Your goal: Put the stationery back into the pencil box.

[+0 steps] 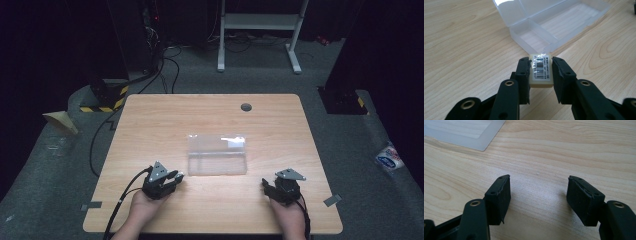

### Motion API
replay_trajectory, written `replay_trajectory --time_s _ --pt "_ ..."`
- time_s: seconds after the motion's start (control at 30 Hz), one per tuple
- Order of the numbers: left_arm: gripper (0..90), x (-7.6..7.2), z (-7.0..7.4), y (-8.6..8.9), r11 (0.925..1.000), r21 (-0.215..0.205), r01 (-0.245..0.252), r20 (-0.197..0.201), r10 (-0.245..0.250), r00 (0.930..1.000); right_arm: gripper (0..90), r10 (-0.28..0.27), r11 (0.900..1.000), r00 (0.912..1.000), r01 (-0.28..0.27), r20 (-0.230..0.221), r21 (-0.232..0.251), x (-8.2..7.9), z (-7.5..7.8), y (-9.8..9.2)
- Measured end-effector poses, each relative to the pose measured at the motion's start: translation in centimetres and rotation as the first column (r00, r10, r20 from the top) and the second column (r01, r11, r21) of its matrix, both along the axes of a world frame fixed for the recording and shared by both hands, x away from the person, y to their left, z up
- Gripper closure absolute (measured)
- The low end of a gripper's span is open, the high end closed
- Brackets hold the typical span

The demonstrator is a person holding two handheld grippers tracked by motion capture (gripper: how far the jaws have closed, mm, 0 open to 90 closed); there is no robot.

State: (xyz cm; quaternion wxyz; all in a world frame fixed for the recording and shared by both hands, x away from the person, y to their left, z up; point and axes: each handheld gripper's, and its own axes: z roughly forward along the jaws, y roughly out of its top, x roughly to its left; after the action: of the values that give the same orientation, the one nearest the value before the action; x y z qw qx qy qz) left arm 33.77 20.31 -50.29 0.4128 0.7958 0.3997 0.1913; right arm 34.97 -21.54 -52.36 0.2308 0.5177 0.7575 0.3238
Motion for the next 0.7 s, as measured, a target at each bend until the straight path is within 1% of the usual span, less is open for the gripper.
replay_trajectory --time_s 0.07,0.1,0.17,0.2,0.27,0.33,0.37,0.43,0.47,0.57,0.6,0.63,0.7 --pt "68.1 0.1 0.0 0.0 0.9998 0.018 0.005 0.006 -0.005 1.0 35.5 -0.001 1.0 1.0 0.001 -0.001 0.002 0.0 0.0 0.0" --pt "68.0 0.1 0.1 -0.1 0.9998 0.02 0.003 0.006 -0.003 1.0 35.5 -0.001 1.0 1.0 0.001 -0.001 0.002 0.0 0.0 0.0" --pt "68.0 0.1 0.1 -0.3 0.9998 0.019 -0.004 0.01 0.004 0.9999 35.5 -0.001 1.0 1.0 0.001 -0.001 0.002 0.0 0.0 0.0" --pt "68.1 0.1 0.2 -0.4 0.9999 0.01 -0.007 0.009 0.007 0.9999 35.5 -0.002 1.0 1.0 0.002 -0.002 0.003 0.0 0.0 0.0" --pt "68.1 0.0 0.5 -0.6 0.9999 -0.005 -0.012 0.02 0.012 0.9997 35.4 -0.002 1.0 1.0 0.002 0.0 0.004 0.0 0.0 0.0" --pt "68.0 0.0 0.8 -0.8 0.9999 0.0 -0.01 0.022 0.01 0.9997 35.4 0.0 1.0 1.0 0.0 0.0 0.003 0.0 0.0 0.0" --pt "68.0 0.0 1.0 -0.9 0.9999 0.012 -0.009 0.026 0.009 0.9996 35.4 0.004 1.0 1.0 -0.004 0.001 0.001 0.0 0.0 0.0" --pt "68.0 0.0 1.2 -1.0 0.9998 0.014 -0.012 0.028 0.011 0.9996 35.4 0.005 1.0 1.0 -0.005 -0.001 0.0 0.0 0.0 0.0" --pt "68.0 0.1 1.5 -1.0 0.9997 0.016 -0.016 0.028 0.016 0.9995 35.4 0.005 1.0 1.0 -0.005 -0.001 0.0 0.0 0.0 0.0" --pt "67.9 0.4 2.0 -1.3 0.9999 0.012 -0.009 0.027 0.009 0.9996 35.4 0.003 1.0 1.0 -0.003 -0.002 0.002 0.0 0.0 0.0" --pt "67.9 0.4 2.0 -1.3 0.9999 0.012 -0.009 0.027 0.009 0.9996 35.4 0.004 1.0 1.0 -0.004 -0.001 0.001 0.0 0.0 0.0" --pt "67.9 0.7 2.3 -1.4 0.9996 0.028 -0.009 0.035 0.008 0.9994 35.5 0.007 1.0 1.0 -0.007 0.001 -0.002 0.0 0.0 0.0" --pt "67.9 1.1 2.6 -1.6 0.9998 0.016 -0.013 0.033 0.012 0.9994 35.5 0.005 1.0 1.0 -0.005 0.0 0.0 0.0 0.0 0.0"
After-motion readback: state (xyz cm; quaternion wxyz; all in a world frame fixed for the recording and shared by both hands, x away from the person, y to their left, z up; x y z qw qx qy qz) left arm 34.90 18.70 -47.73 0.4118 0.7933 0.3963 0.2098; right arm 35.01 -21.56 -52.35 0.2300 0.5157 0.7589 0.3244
